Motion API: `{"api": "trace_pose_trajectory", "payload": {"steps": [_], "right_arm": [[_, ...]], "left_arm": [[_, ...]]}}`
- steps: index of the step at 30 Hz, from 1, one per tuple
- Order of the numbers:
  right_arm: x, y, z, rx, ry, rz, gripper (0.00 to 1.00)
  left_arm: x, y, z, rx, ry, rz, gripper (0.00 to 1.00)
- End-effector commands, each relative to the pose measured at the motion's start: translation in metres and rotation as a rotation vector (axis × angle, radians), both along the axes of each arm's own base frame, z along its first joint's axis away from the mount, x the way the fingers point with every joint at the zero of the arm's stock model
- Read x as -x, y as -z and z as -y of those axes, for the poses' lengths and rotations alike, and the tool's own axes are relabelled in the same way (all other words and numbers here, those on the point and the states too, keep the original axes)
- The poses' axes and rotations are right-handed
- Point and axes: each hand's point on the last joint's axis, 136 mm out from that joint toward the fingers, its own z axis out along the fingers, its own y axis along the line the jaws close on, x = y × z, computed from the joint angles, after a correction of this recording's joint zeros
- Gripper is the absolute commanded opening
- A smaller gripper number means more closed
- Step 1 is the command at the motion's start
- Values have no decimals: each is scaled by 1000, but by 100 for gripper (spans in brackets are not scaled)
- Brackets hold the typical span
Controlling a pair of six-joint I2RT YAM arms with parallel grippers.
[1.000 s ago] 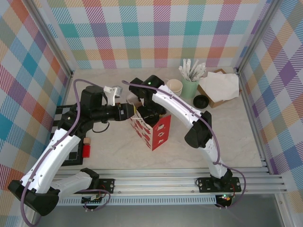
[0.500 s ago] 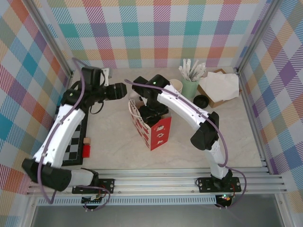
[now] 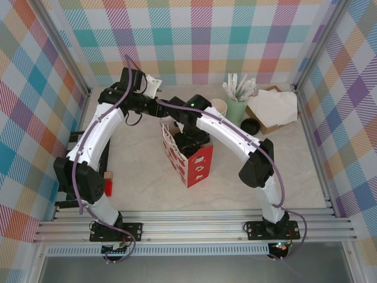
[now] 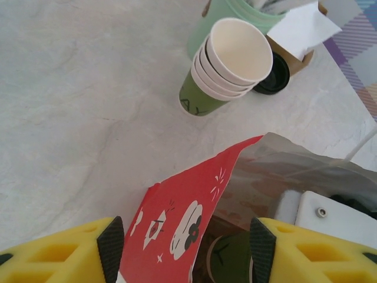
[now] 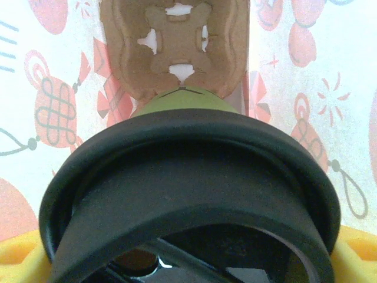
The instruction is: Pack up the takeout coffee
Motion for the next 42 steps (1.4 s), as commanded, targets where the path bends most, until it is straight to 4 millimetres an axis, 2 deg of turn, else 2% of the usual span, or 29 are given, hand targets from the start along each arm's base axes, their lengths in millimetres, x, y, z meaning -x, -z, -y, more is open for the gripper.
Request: {"api": "trace_pose_trajectory", "payload": {"steps": [1,7,11,16,23,42], "right_arm": [[5,-21,2,-52,12,21,62],[7,-20,7,-33,10,19,62],[9,-16,11,-15,5,10,62],[12,-14,16,4,2,-3,62],[15,-5,20,32,-8,-24,62],[4,-2,25,40,-18,-3,63]], "left_arm": [[2,0,8,23,64,-12,57],[-10,0,8,41,11,8,33],[-6,-7,6,64,-2,43,21],[1,0,3,40,-1,26,1],[1,1,5,53,10,22,0],[5,1,0,31,13,71,0]]}}
